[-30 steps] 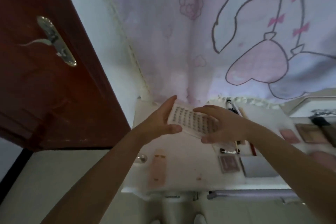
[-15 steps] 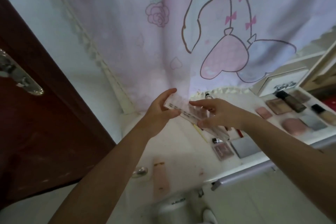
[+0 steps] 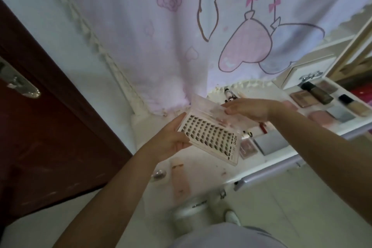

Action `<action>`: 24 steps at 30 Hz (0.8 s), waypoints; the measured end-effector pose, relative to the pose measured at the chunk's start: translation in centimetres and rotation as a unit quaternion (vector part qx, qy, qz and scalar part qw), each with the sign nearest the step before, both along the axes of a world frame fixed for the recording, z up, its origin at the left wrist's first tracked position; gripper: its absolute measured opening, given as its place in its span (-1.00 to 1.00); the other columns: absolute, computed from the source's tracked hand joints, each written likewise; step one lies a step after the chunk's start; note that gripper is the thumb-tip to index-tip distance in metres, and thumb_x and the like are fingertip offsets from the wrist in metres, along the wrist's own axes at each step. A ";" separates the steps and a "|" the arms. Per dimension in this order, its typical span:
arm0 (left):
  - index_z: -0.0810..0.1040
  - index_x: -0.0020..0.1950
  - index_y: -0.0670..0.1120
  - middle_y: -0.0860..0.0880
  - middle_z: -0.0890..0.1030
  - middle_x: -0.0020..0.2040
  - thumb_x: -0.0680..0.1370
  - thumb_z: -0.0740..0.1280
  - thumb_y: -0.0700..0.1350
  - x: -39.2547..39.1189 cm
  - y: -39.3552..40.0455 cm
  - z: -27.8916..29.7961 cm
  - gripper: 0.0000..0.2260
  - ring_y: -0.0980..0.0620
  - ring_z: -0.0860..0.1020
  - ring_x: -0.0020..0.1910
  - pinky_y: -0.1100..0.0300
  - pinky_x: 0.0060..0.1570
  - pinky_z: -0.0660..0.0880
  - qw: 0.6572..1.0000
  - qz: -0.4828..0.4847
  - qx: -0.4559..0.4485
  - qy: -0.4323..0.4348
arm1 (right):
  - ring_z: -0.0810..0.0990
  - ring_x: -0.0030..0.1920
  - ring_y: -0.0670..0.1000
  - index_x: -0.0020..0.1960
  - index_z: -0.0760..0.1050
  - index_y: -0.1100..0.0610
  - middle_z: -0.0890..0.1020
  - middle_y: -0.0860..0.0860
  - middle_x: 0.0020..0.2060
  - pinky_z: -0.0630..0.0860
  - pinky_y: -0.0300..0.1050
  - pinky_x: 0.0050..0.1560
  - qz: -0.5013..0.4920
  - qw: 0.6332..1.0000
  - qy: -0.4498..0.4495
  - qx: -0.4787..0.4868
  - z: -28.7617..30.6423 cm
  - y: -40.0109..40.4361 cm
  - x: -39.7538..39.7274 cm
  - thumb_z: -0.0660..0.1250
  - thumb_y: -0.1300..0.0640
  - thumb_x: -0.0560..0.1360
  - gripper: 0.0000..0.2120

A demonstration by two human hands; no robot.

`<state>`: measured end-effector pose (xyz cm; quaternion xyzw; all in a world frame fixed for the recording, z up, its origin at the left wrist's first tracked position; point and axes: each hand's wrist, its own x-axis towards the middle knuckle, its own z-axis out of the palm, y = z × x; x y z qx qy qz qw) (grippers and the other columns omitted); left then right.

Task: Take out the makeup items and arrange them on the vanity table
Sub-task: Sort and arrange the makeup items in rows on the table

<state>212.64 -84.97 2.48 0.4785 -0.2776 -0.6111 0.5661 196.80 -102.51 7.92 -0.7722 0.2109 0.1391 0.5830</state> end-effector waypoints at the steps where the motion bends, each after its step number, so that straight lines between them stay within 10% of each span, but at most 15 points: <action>1: 0.45 0.13 -0.06 -0.07 0.61 -0.12 0.44 0.00 -0.58 -0.7 0.3 -0.8 -0.48 0.08 0.64 -0.21 0.22 -0.15 0.61 1.000 0.015 0.007 0.007 | 0.63 -0.07 -0.09 0.22 0.42 0.23 0.60 0.02 0.01 0.56 -0.32 -0.06 -0.001 1.000 0.012 0.002 -0.3 -0.2 0.0 0.16 0.04 0.45 -0.59; 5: 0.32 0.28 -0.16 -0.12 0.52 -0.09 0.41 0.02 -0.60 -3.2 1.7 -3.8 -0.45 0.10 0.62 -0.26 0.27 -0.29 0.59 0.997 0.067 0.036 0.029 | 0.67 -0.22 -0.14 0.00 0.55 0.19 0.65 0.04 -0.11 0.61 -0.29 -0.18 -0.063 0.996 0.015 -0.059 -2.3 -1.8 0.1 0.21 0.11 0.52 -0.80; 9: 0.25 0.39 -0.12 -0.16 0.52 0.10 0.34 0.13 -0.61 -5.6 2.9 -6.5 -0.31 -0.07 0.51 0.05 0.05 0.03 0.49 0.995 0.083 0.061 -0.011 | 0.60 -0.41 -0.10 -0.05 0.58 0.25 0.62 -0.01 -0.36 0.59 -0.18 -0.16 -0.160 0.967 -0.010 -0.199 -4.2 -3.5 1.2 0.26 0.14 0.52 -0.80; 16: 0.24 0.35 -0.15 -0.10 0.49 0.16 0.38 0.37 -0.42 -9.2 2.8 -10.8 -0.40 0.06 0.49 0.05 0.25 -0.06 0.53 0.946 0.085 0.201 -0.240 | 0.53 0.12 0.14 0.11 0.55 0.25 0.62 0.19 0.05 0.33 -0.14 0.07 0.047 0.925 0.058 -0.371 -9.2 -2.4 5.0 0.14 0.05 0.57 -0.66; 24: 0.28 0.33 -0.18 -0.14 0.48 0.22 0.42 0.42 -0.20 -10.7 2.5 -13.6 -0.47 -0.09 0.49 0.19 0.08 0.15 0.48 0.892 0.067 0.301 -0.331 | 0.55 -0.01 0.19 -0.14 0.50 0.31 0.63 0.25 -0.08 0.39 -0.04 -0.02 0.140 0.908 0.034 -0.394 -14.1 -2.4 7.3 0.08 0.09 0.59 -0.65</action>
